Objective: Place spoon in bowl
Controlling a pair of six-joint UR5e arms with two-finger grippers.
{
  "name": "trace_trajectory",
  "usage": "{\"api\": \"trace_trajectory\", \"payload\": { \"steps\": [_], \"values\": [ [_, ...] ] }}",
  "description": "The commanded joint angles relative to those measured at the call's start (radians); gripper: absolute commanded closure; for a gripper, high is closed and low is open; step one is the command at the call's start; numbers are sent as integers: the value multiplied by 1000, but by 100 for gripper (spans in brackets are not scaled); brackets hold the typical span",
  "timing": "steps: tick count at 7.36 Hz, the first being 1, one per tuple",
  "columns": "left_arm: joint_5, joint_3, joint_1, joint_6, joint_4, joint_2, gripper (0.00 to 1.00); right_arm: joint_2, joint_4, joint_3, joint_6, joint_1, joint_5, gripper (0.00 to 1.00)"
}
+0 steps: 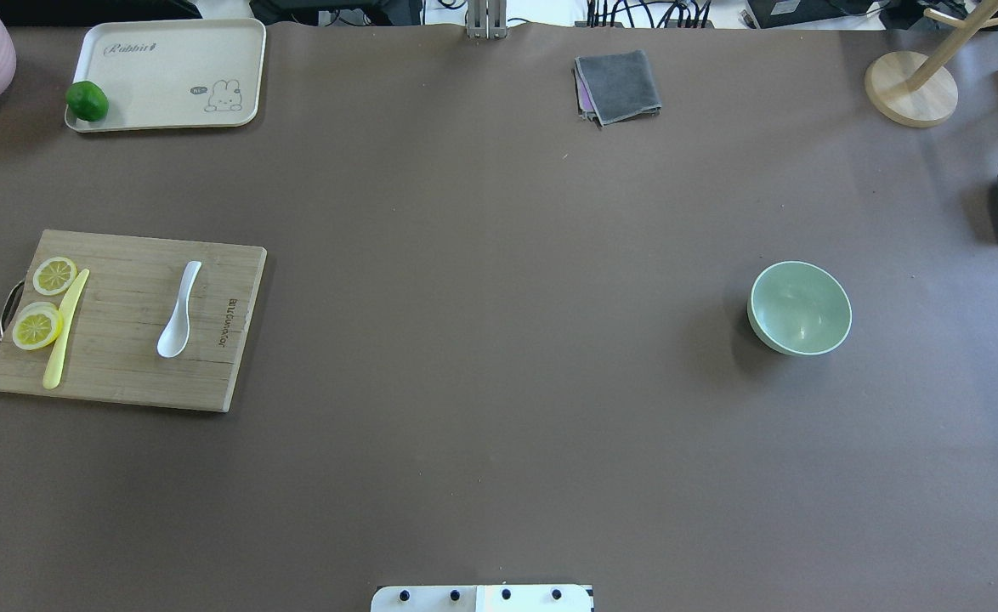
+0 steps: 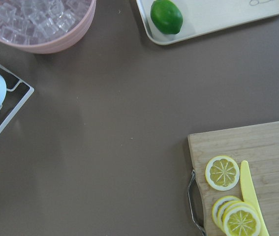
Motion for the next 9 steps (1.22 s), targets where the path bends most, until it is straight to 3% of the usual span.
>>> {"api": "trace_trajectory", "payload": {
  "steps": [1,9],
  "values": [
    [0,-41,-4,13,-4,56,2,2,0,0,0,-1,4,0],
    [0,-44,1,9,-39,71,2,5,-9,3,9,-1,13,0]
  ]
}}
